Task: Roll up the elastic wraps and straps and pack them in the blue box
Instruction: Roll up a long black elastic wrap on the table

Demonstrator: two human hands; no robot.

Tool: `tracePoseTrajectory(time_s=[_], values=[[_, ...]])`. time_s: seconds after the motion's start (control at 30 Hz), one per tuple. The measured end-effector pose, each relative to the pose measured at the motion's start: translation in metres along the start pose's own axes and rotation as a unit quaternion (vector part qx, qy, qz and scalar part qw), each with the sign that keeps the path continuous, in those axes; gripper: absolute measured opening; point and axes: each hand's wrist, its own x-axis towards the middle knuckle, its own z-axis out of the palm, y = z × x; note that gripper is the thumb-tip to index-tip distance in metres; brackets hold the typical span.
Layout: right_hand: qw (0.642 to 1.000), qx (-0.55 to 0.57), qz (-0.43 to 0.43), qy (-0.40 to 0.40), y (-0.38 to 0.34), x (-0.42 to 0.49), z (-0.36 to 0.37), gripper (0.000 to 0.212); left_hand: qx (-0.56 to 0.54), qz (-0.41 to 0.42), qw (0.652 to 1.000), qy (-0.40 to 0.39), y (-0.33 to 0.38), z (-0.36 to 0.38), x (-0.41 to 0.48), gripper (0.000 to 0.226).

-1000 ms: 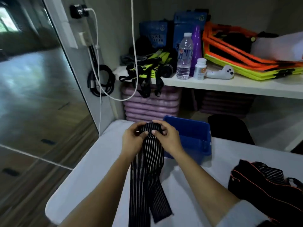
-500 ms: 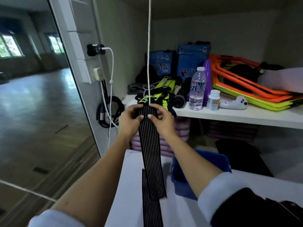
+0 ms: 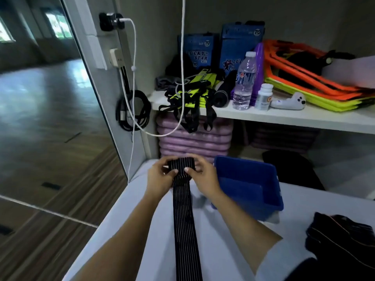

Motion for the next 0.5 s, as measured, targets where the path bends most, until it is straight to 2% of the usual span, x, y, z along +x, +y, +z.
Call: tracePoseTrajectory(time_s=[0.23,0.33,0.5], values=[[0.991,-0.054,0.118,-0.045,0.08,-0.099,0.003,0.045,0.064,-0.104,0.99,-0.071,-0.082,0.021,-0.09,0.048],[0.986,-0.061,0.143,-0.053,0.101,-0.133,0.002,0.043,0.077,-0.143,0.982,-0.093,-0.099,0.025,-0.121,0.039],[0.979,-0.073,0.175,-0.073,0.128,-0.179,0.0,0.029,0.085,-0.173,0.973,-0.127,-0.116,0.029,-0.164,0.029]])
